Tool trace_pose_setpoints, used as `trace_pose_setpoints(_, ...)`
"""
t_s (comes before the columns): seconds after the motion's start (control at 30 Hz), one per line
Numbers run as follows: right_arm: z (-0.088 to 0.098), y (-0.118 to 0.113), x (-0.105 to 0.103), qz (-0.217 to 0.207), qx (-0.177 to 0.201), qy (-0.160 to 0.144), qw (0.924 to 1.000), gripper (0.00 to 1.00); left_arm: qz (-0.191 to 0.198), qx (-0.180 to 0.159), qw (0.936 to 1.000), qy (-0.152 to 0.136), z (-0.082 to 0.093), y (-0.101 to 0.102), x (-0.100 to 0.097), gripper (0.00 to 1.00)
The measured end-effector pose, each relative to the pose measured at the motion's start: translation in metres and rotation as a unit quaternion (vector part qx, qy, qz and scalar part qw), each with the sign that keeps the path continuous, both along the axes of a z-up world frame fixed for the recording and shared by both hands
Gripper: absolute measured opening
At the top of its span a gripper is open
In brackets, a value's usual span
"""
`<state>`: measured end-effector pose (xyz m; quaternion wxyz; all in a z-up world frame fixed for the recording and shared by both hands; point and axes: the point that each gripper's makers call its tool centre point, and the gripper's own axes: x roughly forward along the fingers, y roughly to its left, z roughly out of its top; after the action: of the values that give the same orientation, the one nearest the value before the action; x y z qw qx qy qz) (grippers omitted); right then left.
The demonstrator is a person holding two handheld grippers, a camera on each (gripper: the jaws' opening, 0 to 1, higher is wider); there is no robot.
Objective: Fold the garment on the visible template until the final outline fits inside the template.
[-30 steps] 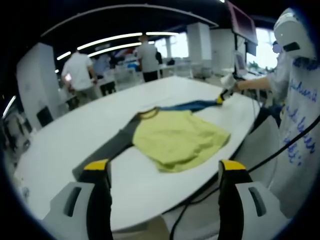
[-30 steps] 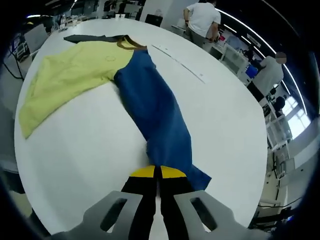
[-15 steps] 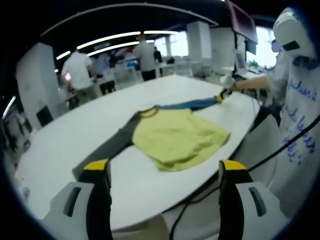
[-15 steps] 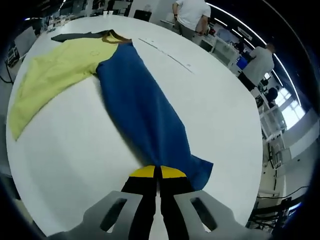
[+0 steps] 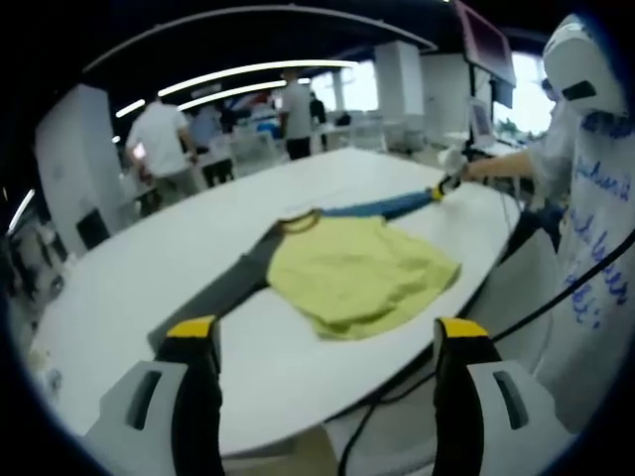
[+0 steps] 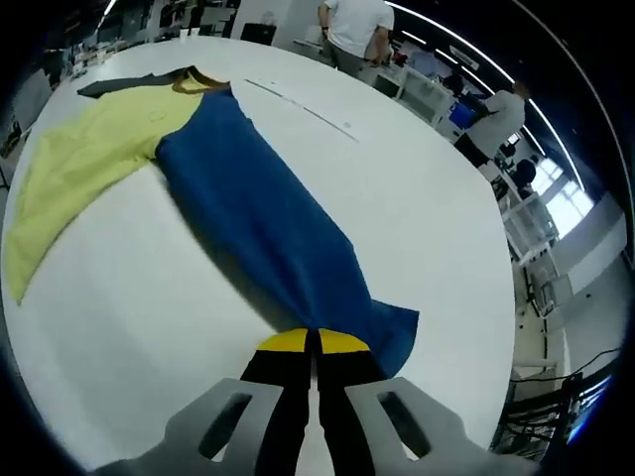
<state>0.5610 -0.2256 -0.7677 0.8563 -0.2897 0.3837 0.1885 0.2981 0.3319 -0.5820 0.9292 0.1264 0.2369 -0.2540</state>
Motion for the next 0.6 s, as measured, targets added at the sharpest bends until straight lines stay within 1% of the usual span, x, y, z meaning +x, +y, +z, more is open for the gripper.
trace_pose_setpoints(0.1,-0.003,-0.002,0.003,-0.012,0.010,0.005,0.9999,0.02,0.000,0.001,1.0000,0.002,0.000,0.001,-0.001,0.84)
trace_pose_setpoints(0.3,-0.006,0.002,-0.006,-0.012,0.013,0.015,0.9997,0.02,-0.001,0.001,1.0000,0.005,-0.001,0.001,-0.002,0.84)
trace_pose_setpoints(0.4,-0.008,0.001,-0.006,-0.018,0.021,0.018,0.9995,0.02,-0.001,0.002,1.0000,0.005,-0.001,0.001,-0.002,0.84)
trace_pose_setpoints(0.6,-0.006,0.002,-0.008,-0.025,0.033,0.014,0.9991,0.02,-0.003,0.003,1.0000,0.005,0.000,0.001,-0.001,0.84)
